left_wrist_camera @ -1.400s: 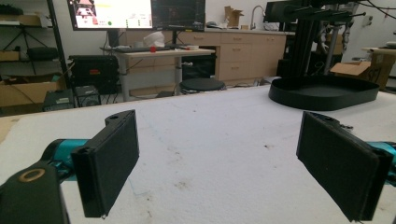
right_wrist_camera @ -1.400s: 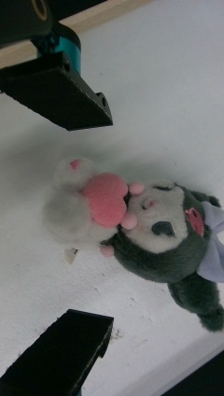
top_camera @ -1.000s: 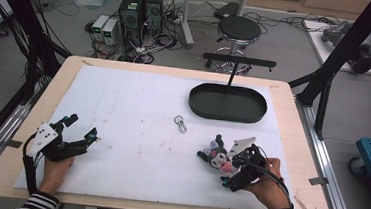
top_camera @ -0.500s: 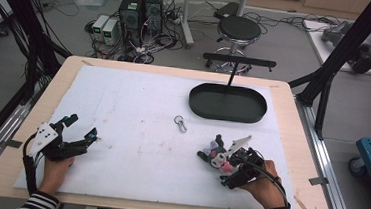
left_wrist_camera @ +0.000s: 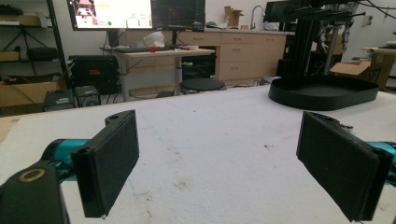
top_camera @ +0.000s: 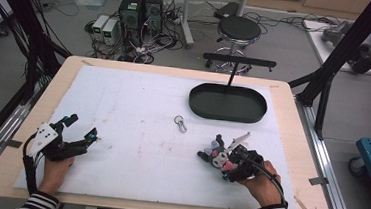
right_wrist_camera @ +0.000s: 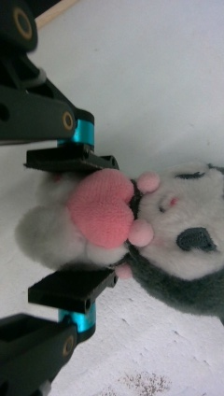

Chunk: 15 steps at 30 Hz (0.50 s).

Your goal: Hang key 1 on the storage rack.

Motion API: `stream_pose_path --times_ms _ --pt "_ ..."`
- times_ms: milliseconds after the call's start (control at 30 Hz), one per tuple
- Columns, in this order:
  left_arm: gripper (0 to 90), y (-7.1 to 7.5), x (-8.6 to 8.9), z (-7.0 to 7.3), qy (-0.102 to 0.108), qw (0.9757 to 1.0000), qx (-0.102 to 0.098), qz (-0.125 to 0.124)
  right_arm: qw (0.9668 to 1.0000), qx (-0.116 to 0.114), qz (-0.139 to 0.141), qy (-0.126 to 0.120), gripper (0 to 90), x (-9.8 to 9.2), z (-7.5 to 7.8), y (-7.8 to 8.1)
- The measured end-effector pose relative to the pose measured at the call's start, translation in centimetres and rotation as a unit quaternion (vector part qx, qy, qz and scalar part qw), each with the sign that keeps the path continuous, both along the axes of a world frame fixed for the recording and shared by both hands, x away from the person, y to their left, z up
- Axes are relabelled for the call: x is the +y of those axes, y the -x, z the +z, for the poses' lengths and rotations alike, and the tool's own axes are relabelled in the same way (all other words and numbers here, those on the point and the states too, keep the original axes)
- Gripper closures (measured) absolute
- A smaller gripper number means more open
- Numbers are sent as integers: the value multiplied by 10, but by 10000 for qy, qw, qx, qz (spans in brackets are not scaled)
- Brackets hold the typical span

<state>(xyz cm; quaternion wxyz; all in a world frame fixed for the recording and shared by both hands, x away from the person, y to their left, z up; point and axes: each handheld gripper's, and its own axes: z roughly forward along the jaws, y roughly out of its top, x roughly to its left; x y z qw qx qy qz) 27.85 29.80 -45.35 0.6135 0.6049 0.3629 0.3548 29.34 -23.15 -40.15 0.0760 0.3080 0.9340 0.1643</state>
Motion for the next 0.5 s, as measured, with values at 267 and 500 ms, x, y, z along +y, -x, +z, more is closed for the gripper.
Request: stream_pose_path --times_ms 267,500 --pt "135 0 0 0 1 10000 1 0 9999 -54 131 8 546 1 2 2" --pt "134 0 0 0 3 10000 2 1 9995 -231 57 -229 563 -3 8 2"
